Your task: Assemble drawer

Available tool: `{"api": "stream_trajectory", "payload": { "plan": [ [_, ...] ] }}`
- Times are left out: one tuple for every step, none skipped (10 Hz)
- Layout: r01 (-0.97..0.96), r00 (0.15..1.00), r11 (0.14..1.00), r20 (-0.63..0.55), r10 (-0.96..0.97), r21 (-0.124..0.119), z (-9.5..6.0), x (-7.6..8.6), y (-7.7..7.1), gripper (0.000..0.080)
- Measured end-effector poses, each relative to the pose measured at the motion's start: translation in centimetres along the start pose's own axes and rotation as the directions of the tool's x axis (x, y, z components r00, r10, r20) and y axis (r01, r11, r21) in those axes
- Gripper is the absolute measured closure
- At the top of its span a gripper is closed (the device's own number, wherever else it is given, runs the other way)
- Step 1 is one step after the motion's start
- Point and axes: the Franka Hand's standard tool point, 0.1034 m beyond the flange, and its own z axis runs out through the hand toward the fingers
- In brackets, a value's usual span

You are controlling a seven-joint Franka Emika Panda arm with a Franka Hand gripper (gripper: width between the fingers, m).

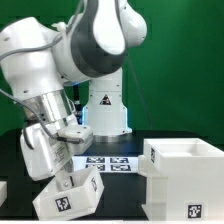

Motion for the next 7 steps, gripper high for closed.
{"api": "stream_trajectory", "payload": {
  "plan": [
    [0.027, 1.000, 1.000, 0.004, -0.027, -0.005, 0.0, -0.1, 0.1, 0.0761],
    [0.027, 1.000, 1.000, 0.004, -0.027, -0.006, 0.0, -0.1, 0.1, 0.0761],
    [0.033, 0.999, 0.999, 0.004, -0.033, -0.007, 0.1, -0.1, 0.1, 0.0582],
    [0.074, 0.997, 0.997, 0.004, -0.074, -0.007, 0.1, -0.1, 0.1, 0.0445],
    [0.112, 0.994, 0.993, 0.020, -0.111, -0.022, -0.1, -0.4, 0.1, 0.0445],
    [0.173, 0.984, 0.985, 0.045, -0.171, -0.024, -1.0, -0.8, -0.3, 0.0264],
    [0.264, 0.963, 0.965, 0.068, -0.262, -0.016, -2.2, -1.4, -0.6, 0.0181]
  ]
}}
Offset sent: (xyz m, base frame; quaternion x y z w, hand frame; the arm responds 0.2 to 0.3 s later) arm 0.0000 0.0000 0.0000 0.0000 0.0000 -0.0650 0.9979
